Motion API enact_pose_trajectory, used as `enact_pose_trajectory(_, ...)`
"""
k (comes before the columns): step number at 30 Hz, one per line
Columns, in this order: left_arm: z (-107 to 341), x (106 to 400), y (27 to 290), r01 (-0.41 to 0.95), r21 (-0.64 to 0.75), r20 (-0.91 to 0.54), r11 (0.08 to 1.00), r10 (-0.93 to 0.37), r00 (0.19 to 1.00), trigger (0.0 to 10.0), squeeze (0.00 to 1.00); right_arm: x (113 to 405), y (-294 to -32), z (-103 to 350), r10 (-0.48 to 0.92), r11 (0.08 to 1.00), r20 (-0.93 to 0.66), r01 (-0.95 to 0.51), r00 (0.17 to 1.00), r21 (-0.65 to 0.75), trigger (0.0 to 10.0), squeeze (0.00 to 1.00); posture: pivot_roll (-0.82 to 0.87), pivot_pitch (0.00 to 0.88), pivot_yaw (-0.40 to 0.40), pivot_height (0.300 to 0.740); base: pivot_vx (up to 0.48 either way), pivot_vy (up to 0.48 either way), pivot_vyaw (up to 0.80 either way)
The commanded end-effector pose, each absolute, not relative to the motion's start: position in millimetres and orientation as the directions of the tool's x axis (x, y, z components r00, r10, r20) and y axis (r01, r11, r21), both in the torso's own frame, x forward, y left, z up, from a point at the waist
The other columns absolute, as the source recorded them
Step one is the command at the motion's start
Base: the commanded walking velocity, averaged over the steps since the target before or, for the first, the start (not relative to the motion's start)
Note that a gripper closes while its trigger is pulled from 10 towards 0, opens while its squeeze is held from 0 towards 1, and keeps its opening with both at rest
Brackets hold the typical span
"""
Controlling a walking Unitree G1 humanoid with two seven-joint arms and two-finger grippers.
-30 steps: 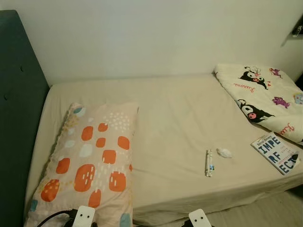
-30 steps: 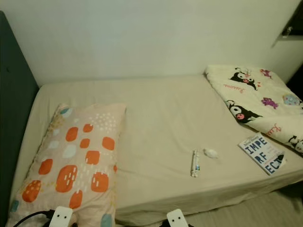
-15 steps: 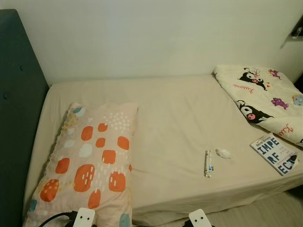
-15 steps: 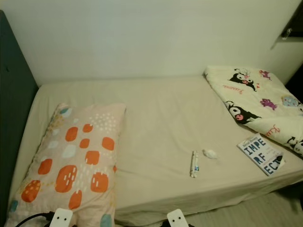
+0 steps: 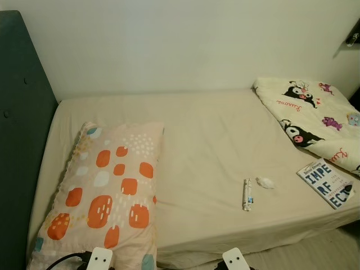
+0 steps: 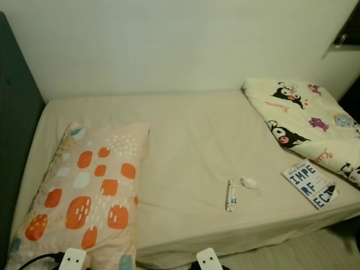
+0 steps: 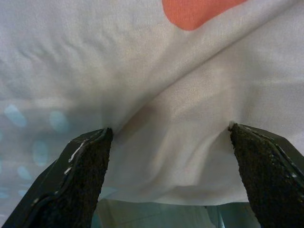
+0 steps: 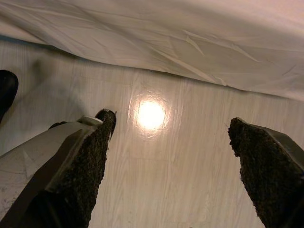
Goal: Clean up the room
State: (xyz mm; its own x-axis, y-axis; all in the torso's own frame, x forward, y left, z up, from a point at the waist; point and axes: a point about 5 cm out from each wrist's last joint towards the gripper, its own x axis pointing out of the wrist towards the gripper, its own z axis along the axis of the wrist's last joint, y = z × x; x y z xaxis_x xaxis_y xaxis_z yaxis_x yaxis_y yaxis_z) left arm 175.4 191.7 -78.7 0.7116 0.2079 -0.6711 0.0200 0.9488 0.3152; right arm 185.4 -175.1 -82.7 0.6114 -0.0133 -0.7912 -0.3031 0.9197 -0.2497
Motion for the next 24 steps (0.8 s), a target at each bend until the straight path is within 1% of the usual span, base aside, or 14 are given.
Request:
enact_pose_trajectory(1,-82.2,168.4,192.3,0.031,0.320,-0.687,0.947,0.209,0.696,10.0,0.00,179.6,-175.9,-85.8,-0.018,0.916,-0.808,-0.314,0.589,-0.250,10.0,0.00,0.05,0.000,-0.028,0.740,0.000,0.000,0.00)
enact_pose_trajectory(19,-81.6,170.5,190.2,0.033,0.312,-0.686,0.949,0.201,0.699,10.0,0.00,180.3,-177.6,-85.5,-0.016,0.913,-0.813,-0.323,0.582,-0.249,10.0,0.00,0.05,0.000,-0.033,0.740,0.000,0.000,0.00)
enact_pose_trajectory(24,-81.5,170.0,190.9,0.026,0.309,-0.684,0.951,0.203,0.701,10.0,0.00,177.9,-176.1,-87.0,-0.009,0.901,-0.824,-0.352,0.567,-0.252,10.0,0.00,0.04,0.000,-0.031,0.740,0.000,0.000,0.00)
